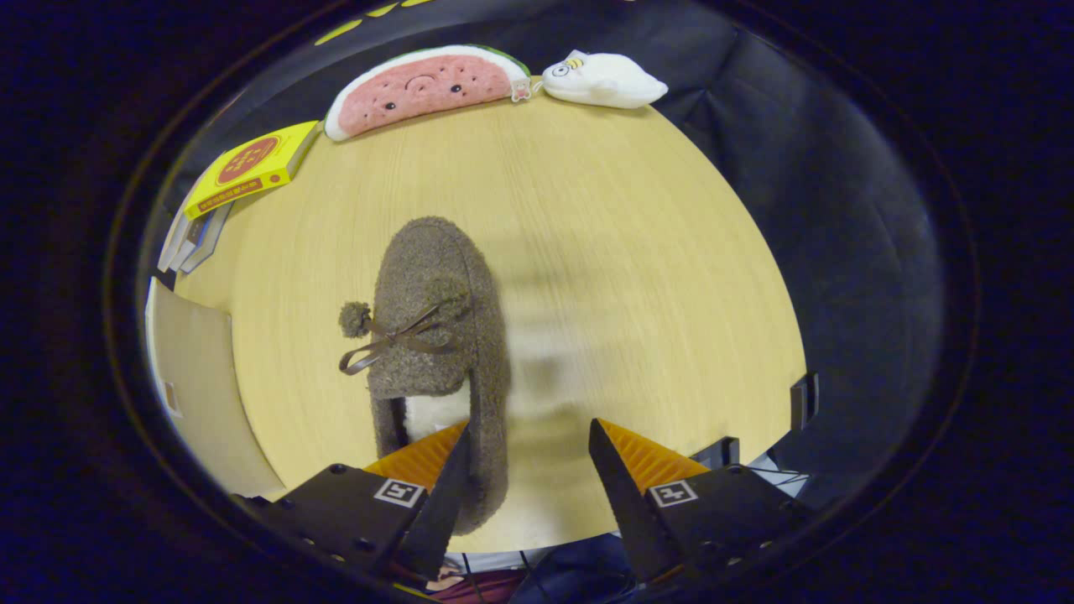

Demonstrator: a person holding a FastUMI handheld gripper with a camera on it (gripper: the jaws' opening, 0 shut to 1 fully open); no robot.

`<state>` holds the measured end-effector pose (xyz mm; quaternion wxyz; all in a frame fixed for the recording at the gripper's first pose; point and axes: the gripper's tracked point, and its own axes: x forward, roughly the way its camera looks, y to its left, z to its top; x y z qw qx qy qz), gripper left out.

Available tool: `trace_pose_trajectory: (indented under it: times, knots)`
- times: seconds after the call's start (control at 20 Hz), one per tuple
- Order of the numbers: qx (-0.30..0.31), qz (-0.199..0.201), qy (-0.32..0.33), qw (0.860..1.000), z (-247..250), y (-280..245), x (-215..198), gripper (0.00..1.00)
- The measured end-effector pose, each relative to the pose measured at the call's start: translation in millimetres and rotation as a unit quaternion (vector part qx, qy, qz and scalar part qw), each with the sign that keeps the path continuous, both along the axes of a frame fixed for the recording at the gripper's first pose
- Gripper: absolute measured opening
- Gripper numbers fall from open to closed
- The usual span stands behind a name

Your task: Open the storage box then place both shoes into the box .Put the left shoe in first, then the right shoe, with the right side of both shoes facing outward in a uniform manner.

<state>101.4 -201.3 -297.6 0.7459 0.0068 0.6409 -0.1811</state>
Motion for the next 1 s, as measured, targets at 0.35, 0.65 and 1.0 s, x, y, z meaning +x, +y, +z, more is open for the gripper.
trace_pose_trajectory:
  times: [0.35, 0.65, 1.0]
  knots:
    - [0.018, 0.047, 0.0, 0.999, -13, 21, 5, 0.4]
    - [0.009, 0.081, 0.007, 0.997, -14, 20, 3, 0.32]
    - [-0.05, 0.098, -0.007, 0.994, -10, 21, 7, 0.21]
